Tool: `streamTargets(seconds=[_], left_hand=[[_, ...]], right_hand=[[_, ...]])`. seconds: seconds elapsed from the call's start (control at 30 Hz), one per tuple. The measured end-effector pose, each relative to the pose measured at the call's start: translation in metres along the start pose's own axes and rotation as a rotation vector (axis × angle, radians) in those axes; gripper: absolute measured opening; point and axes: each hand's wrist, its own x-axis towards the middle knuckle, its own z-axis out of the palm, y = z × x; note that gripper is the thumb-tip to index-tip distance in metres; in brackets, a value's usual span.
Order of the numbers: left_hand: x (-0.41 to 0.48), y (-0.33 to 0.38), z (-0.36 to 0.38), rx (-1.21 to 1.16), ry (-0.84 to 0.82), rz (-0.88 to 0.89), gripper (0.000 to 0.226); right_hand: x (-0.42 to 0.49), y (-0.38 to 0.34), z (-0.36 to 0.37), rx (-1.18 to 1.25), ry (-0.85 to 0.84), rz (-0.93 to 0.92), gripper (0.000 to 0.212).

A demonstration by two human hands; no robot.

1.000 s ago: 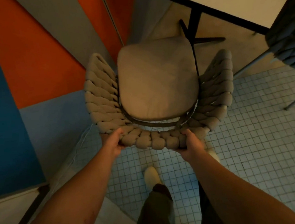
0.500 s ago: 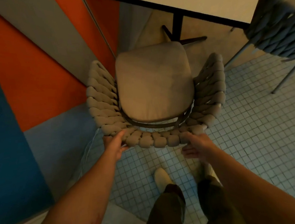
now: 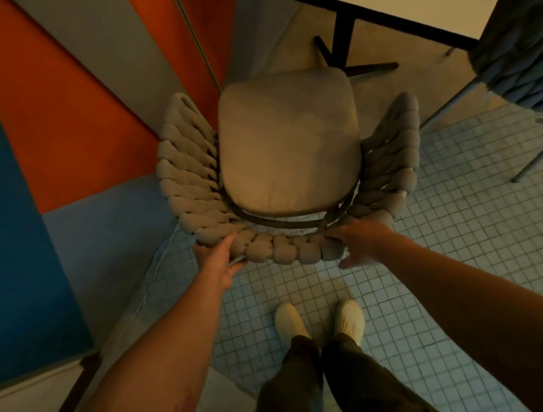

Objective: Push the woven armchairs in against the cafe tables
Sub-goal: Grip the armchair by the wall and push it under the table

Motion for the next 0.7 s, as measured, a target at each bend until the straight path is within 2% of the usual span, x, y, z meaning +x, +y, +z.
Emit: streamTargets(seconds=[0.17, 0.27, 0.37, 0.43, 0.53, 0.7], left_hand=[[0.009, 0.009, -0.005, -0.037, 0.034, 0.024, 0.087], [0.016, 0.018, -0.007, -0.006, 0.014, -0.045, 0.096], [0.019, 0.027, -0.005, 0.074, -0.070, -0.113, 0.072], [0.019, 0.028, -0.002, 0.089, -0.125, -0.135, 0.060], [0.026, 0.025, -0.007, 0.120, -0.155, -0.144, 0.056], [0.046, 0.046, -0.025, 0.171, -0.165, -0.122, 0.061]], right_hand=[[0.012, -0.005, -0.002, -0.153, -0.072, -0.025, 0.064], [0.020, -0.012, -0.003, -0.160, -0.094, -0.023, 0.066], [0.024, -0.016, -0.003, -0.139, -0.112, -0.016, 0.068], [0.022, -0.016, 0.000, -0.121, -0.060, 0.010, 0.068], [0.015, -0.023, 0.000, -0.076, -0.010, 0.057, 0.067], [0.010, -0.058, -0.003, -0.024, 0.006, 0.099, 0.056]])
